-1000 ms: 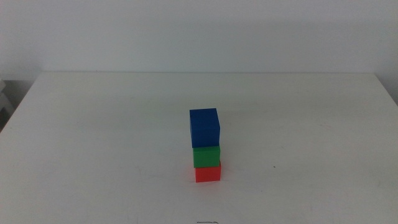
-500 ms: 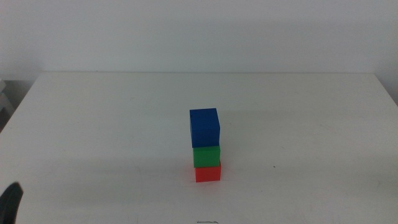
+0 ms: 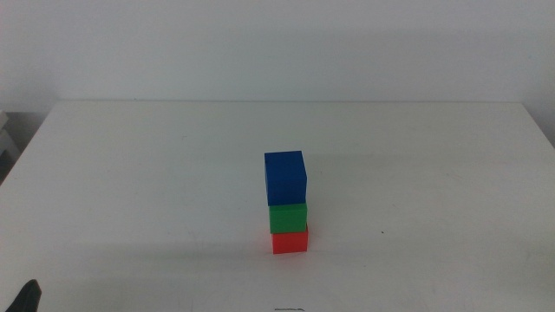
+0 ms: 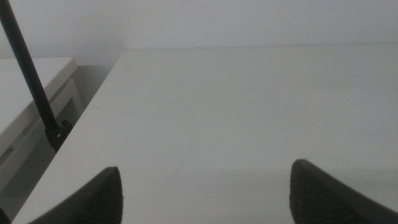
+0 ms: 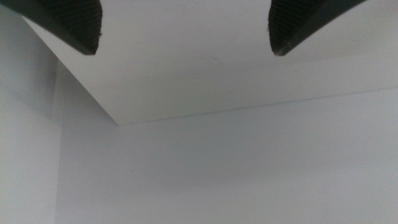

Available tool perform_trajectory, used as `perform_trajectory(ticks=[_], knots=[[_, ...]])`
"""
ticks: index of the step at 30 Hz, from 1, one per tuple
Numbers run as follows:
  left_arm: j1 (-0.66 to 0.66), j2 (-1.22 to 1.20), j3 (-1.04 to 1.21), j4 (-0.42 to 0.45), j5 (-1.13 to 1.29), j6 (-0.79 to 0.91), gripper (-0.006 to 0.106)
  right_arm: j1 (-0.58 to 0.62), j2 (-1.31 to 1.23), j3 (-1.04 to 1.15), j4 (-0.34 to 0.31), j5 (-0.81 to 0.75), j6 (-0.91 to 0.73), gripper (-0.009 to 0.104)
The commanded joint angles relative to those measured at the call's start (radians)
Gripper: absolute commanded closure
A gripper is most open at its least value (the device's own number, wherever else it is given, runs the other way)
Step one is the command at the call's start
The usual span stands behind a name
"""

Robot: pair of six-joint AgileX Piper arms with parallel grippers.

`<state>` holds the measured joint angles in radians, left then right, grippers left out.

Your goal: Stack red cubes first, then green, then blue cubes in a specific spot.

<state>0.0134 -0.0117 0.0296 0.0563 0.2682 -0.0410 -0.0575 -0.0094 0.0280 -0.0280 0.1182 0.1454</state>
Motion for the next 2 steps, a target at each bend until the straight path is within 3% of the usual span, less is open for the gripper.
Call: perform_trajectory(ticks=[1, 2], knots=[[-0.001, -0.023, -0.004, -0.010, -0.092, -0.014, 0.011, -0.005, -0.022, -0.016, -0.011, -0.089, -0.011, 0.019], [-0.001, -0.023, -0.004, -0.010, -0.092, -0.014, 0.011, -0.005, -0.022, -0.016, -0.011, -0.085, -0.011, 0.019]])
